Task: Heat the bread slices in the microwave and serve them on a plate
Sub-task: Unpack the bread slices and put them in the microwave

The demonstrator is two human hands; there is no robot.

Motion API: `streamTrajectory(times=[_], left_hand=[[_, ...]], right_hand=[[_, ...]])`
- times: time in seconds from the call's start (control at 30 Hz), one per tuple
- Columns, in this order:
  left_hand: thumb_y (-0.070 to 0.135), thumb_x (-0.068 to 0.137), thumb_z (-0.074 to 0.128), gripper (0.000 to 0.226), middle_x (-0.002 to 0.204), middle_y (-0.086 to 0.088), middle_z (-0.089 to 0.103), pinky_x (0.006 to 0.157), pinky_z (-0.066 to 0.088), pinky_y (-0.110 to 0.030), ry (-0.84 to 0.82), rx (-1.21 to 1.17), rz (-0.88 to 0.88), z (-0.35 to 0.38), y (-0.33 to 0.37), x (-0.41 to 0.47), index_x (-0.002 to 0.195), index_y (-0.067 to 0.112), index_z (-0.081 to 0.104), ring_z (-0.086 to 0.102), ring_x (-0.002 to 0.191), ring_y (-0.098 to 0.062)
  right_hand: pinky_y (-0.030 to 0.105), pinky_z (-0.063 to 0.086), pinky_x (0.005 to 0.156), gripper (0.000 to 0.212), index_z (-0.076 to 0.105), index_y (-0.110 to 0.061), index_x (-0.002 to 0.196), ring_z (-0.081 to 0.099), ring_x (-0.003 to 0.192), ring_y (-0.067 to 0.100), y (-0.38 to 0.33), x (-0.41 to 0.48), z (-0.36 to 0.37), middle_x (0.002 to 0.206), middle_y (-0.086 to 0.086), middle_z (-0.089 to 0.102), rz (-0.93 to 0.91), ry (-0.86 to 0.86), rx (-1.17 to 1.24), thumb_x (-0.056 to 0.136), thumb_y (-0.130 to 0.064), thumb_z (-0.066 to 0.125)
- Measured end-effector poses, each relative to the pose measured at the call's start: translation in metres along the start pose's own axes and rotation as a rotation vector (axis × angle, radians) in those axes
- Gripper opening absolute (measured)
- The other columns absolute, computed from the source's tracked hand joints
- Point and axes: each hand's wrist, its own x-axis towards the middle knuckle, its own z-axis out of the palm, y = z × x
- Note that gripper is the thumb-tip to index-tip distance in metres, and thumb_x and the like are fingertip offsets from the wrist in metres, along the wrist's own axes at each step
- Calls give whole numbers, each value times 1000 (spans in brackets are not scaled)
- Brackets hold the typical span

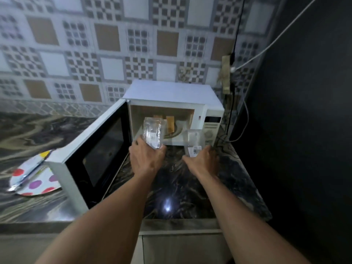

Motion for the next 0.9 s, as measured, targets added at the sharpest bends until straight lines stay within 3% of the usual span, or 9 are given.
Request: streamTrajectory(times=[0.2, 0.43, 0.57, 0.9], left_hand=[[62, 74, 72, 86, 124, -16, 57, 100, 44, -46, 27, -42, 63, -33, 51, 30, 135, 7, 47, 50, 118, -34], [62, 71, 73, 83, 121, -17, 60, 95, 48, -48, 32, 22, 72, -34, 79, 86, 128, 6, 49, 53, 116, -37], [56, 72, 71, 74, 116, -17, 61, 93, 51, -51, -7, 62, 60, -17, 93, 128, 123, 7, 49, 56, 109, -37], [55, 76, 72, 70, 121, -16, 59, 95, 49, -50, -9, 148, 1, 58, 113, 228, 123, 8, 49, 55, 113, -37]], right_hand=[[42, 51, 94, 97, 39, -5, 133, 57, 115, 36, -44, 16, -49, 127, 16, 58, -19, 70, 78, 61, -59, 76], [43, 43, 92, 91, 32, -8, 137, 46, 125, 39, -89, 63, -69, 136, 18, 49, -26, 67, 44, 72, -58, 73], [49, 41, 99, 94, 30, -7, 142, 41, 128, 38, -113, 106, -61, 139, 19, 47, -51, 57, 50, 75, -57, 73], [45, 43, 98, 84, 37, -9, 133, 47, 121, 37, -150, 216, -4, 131, 18, 53, -99, 37, 13, 75, -59, 70]])
